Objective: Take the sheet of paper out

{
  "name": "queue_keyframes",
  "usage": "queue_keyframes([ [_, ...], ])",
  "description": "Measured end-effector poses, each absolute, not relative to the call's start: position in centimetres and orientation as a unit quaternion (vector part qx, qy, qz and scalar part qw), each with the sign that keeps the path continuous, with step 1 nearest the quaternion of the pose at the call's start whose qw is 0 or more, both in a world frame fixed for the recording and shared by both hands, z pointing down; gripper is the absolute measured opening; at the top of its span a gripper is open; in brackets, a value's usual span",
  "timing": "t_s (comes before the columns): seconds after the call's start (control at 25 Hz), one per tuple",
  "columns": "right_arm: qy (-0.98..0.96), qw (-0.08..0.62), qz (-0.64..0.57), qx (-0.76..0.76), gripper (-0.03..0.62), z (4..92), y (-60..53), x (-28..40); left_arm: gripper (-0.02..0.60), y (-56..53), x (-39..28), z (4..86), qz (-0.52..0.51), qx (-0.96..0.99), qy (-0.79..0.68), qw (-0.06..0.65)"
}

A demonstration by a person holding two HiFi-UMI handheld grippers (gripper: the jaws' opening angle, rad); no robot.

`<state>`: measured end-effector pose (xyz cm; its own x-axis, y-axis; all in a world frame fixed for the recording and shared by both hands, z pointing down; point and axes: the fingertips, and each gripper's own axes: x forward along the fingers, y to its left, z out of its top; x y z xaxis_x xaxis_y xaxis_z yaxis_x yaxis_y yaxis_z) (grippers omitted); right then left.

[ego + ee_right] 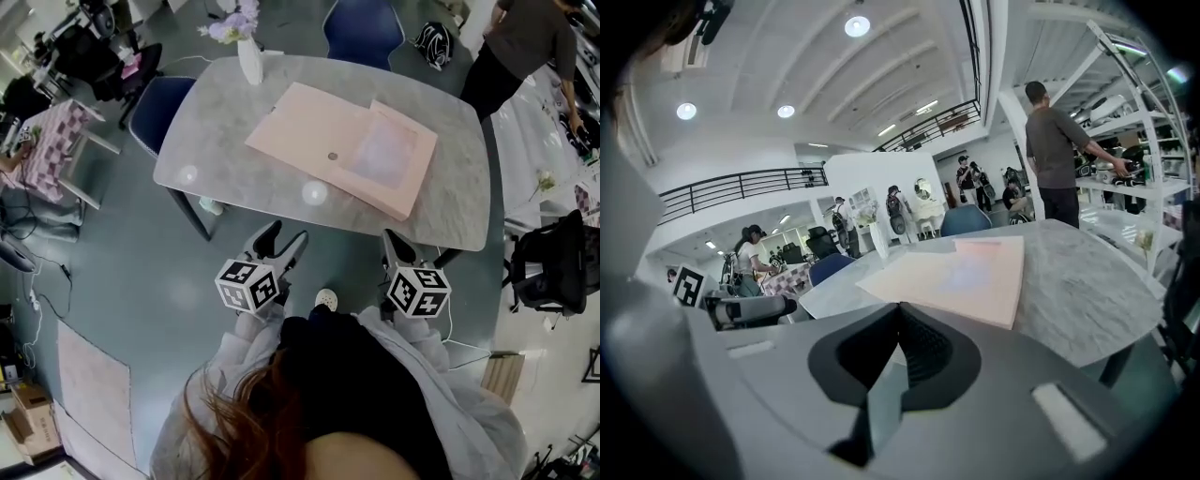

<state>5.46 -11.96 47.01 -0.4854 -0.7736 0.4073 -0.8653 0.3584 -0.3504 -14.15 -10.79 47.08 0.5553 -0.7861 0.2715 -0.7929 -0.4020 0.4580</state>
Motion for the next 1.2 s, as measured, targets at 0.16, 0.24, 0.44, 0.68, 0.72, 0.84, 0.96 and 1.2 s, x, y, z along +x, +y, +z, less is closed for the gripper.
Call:
queue_keyframes([
  [0.16,-0.820,0.083,0.265,0.501,0.008,47.4,-12.8,6.2,0.279,-11.2,-13.1,47.4,0.004,0.840,-0.467,0.277],
  [0.24,-0.818,0.080,0.267,0.502,0.008,47.7,-12.8,6.2,0.279,-11.2,-12.7,47.6,0.005,0.840,-0.464,0.280],
  [0.44,-0.813,0.075,0.283,0.504,0.008,48.6,-11.8,6.2,0.279,-10.9,-12.1,47.7,0.013,0.844,-0.454,0.286],
  [0.68,-0.807,0.071,0.285,0.513,0.008,48.5,-12.2,7.2,0.279,-12.7,-11.2,47.2,0.022,0.852,-0.435,0.291],
  [0.72,-0.805,0.070,0.284,0.517,0.008,48.3,-12.5,7.6,0.279,-13.2,-10.9,47.2,0.022,0.853,-0.430,0.293],
  [0.84,-0.798,0.062,0.283,0.529,0.008,47.9,-14.0,8.7,0.279,-15.4,-10.1,47.0,0.027,0.860,-0.415,0.298],
  [0.96,-0.792,0.061,0.285,0.536,0.008,47.9,-16.1,9.7,0.279,-18.5,-8.7,46.8,0.031,0.868,-0.396,0.298],
  [1.2,-0.786,0.070,0.289,0.542,0.008,48.1,-21.6,10.0,0.279,-25.5,-6.9,47.1,0.037,0.879,-0.356,0.315],
])
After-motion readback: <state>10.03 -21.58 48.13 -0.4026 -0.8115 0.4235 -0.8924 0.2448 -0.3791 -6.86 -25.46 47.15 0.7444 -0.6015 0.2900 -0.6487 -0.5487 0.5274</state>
